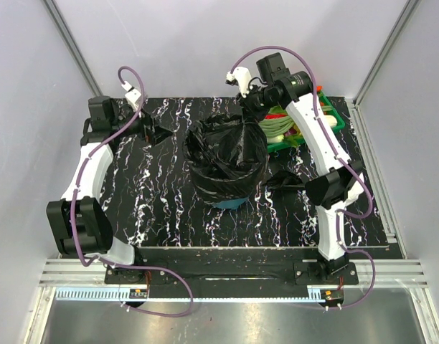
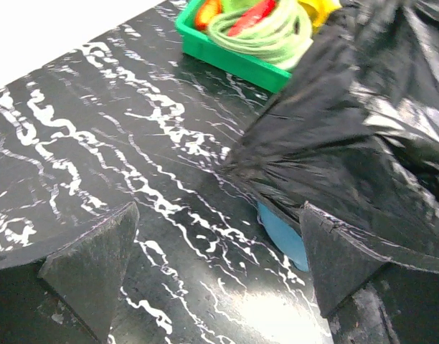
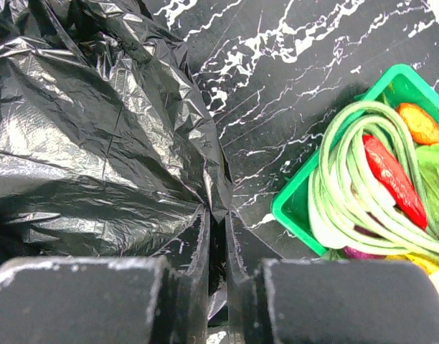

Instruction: Put the trash bags into the trash bin

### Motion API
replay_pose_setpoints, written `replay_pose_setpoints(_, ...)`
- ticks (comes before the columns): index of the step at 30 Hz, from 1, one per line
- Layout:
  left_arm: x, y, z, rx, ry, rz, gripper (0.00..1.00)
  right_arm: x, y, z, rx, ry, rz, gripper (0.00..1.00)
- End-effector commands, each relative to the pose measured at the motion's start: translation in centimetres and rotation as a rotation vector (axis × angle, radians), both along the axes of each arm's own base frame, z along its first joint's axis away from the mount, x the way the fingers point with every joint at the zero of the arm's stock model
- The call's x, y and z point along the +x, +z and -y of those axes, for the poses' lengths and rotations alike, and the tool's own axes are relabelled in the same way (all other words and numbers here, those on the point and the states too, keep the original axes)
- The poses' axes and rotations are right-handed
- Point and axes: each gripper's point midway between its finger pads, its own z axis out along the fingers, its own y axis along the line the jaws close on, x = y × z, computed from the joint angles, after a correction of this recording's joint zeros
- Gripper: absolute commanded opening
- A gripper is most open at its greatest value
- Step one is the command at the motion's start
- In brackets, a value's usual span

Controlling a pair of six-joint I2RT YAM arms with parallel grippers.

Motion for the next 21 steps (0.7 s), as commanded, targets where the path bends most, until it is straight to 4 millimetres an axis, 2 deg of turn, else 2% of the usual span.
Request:
replay_pose_setpoints(1,-3.8,2.6,2.5,0.004,-0.277,0.163,0.99,0.3,0.9,-1.0,0.027,0.132,0.064,0.08)
replay_pose_setpoints(3,-4.6,1.9,2.9,0.003,-0.333,0.183,0.99,0.4,1.0,-1.2,0.027,0.152,0.078,0.10)
replay_pose_setpoints(4,-4.9,1.3,3.0,0.001,-0.350,0.185,0.99,0.5,1.3,-1.2,0.029,0.150,0.088,0.13)
replay_pose_setpoints(8,-4.7,-0.2,3.1,0.045,-0.351,0.201,0.99,0.7,2.8,-0.6,0.033,0.099,0.126,0.51)
replay_pose_setpoints(9,-4.7,-0.4,3.1,0.051,-0.351,0.202,0.99,0.7,3.1,-0.4,0.030,0.084,0.131,0.56)
replay_pose_setpoints(12,-4.4,-0.5,3.1,0.059,-0.341,0.197,0.99,0.2,4.6,0.5,0.031,0.033,0.152,0.63)
replay_pose_setpoints(16,-3.9,-0.4,2.8,0.074,-0.319,0.200,0.99,-1.4,6.5,1.3,0.069,-0.012,0.157,0.71)
replay_pose_setpoints(21,-3.8,0.9,2.8,0.062,-0.304,0.211,0.99,-2.6,9.0,2.8,0.101,-0.101,0.205,0.80)
